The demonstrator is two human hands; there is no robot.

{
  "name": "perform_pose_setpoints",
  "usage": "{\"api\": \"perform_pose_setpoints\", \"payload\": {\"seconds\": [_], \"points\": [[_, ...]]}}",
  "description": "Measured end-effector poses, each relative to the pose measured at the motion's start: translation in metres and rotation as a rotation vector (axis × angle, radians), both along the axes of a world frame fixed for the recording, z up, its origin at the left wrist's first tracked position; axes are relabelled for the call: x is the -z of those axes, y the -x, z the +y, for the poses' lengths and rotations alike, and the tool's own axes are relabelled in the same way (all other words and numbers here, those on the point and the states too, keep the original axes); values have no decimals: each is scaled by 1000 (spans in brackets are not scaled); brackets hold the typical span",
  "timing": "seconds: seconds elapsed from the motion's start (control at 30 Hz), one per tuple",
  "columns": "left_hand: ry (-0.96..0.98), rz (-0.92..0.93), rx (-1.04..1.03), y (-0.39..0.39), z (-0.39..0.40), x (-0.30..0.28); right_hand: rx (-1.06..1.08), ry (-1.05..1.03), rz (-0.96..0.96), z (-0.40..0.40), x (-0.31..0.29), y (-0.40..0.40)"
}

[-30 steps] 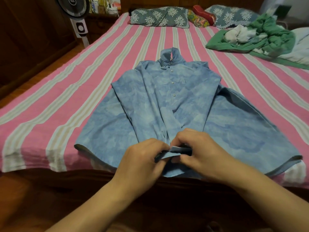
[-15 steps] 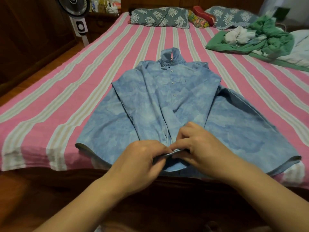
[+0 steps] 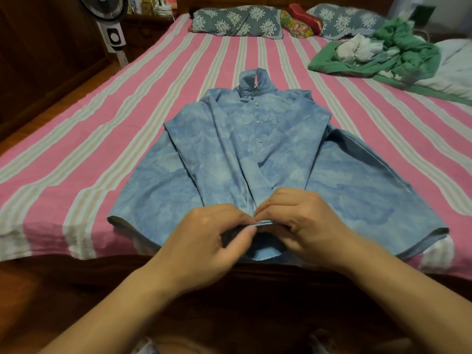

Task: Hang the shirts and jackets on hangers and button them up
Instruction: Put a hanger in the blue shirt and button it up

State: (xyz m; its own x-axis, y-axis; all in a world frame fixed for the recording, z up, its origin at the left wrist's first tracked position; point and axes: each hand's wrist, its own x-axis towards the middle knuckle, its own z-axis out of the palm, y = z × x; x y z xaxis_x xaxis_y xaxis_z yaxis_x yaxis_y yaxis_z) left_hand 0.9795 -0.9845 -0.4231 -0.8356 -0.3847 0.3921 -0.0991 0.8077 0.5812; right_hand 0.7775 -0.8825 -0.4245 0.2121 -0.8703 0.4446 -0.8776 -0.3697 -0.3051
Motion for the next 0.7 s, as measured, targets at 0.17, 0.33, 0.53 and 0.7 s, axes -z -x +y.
{"api": "perform_pose_setpoints", "payload": {"seconds": [0.17, 0.33, 0.53, 0.7], "points": [[27, 90, -114, -4, -11, -3, 99, 188, 57, 6, -18, 25], [92, 67, -171, -6, -13, 6, 297, 351, 81, 19, -27, 59], [178, 62, -60, 6, 5, 7, 230, 281, 62, 18, 1, 31], [190, 43, -61, 13, 1, 13, 295, 302, -1, 21, 3, 39]]}}
